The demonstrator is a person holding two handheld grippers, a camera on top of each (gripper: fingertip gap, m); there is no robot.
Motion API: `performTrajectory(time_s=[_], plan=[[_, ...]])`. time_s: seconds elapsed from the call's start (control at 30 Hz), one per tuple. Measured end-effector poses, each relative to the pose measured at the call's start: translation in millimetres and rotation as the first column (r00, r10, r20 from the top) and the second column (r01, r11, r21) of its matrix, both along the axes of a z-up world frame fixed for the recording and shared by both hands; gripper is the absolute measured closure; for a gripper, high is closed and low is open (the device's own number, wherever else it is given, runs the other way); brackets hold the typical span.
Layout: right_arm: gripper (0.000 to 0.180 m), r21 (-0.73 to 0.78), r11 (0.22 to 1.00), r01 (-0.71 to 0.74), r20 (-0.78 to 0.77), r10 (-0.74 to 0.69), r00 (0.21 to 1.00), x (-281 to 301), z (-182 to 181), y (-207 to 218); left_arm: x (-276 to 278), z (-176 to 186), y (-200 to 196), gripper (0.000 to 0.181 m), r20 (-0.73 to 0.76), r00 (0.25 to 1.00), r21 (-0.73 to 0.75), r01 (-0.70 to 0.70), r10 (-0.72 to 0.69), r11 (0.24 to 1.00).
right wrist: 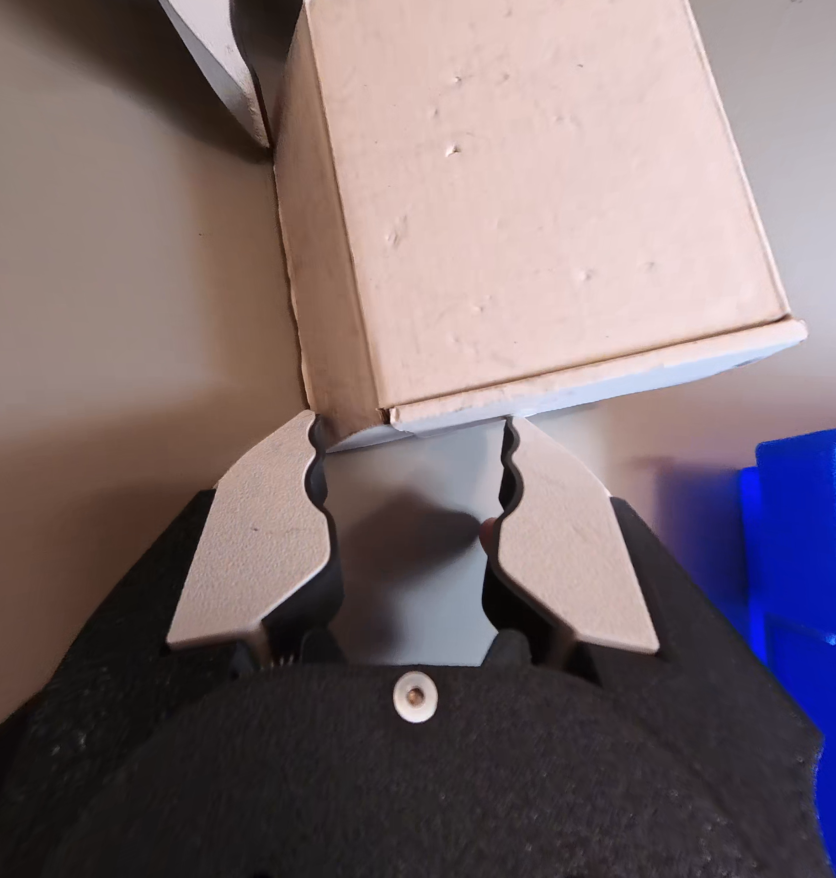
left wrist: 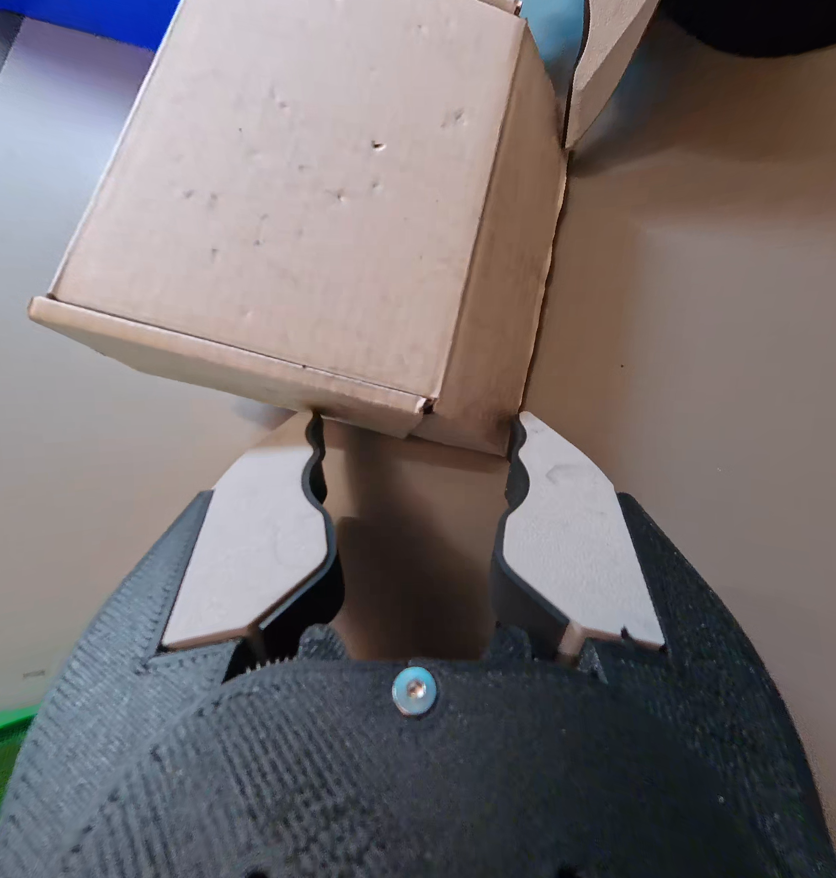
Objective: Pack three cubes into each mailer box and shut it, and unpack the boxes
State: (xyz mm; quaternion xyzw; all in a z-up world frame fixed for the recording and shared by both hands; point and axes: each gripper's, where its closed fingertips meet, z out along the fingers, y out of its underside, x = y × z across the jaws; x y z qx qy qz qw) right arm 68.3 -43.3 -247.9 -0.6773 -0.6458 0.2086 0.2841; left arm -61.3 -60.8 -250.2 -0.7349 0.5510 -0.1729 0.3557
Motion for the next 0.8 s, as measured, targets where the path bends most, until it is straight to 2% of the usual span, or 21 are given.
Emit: performTrajectory(time_s=[0.5,0.8], plan=[[0.117,-0.002,1.000,0.011,0.004,-0.011,1.000,-0.8,-1.6,0.5,-2.2,-1.1,1.3,0.118,-0.011,1.000,0.015,-0.017,0.017,1.000],[0.134,-0.002,1.000,0.009,0.006,-0.009,1.000,0.5,-2.1,-2.6,-2.4,-3.2,-3.3,0.135,-0.021,0.999,0.010,-0.037,0.037,0.999]])
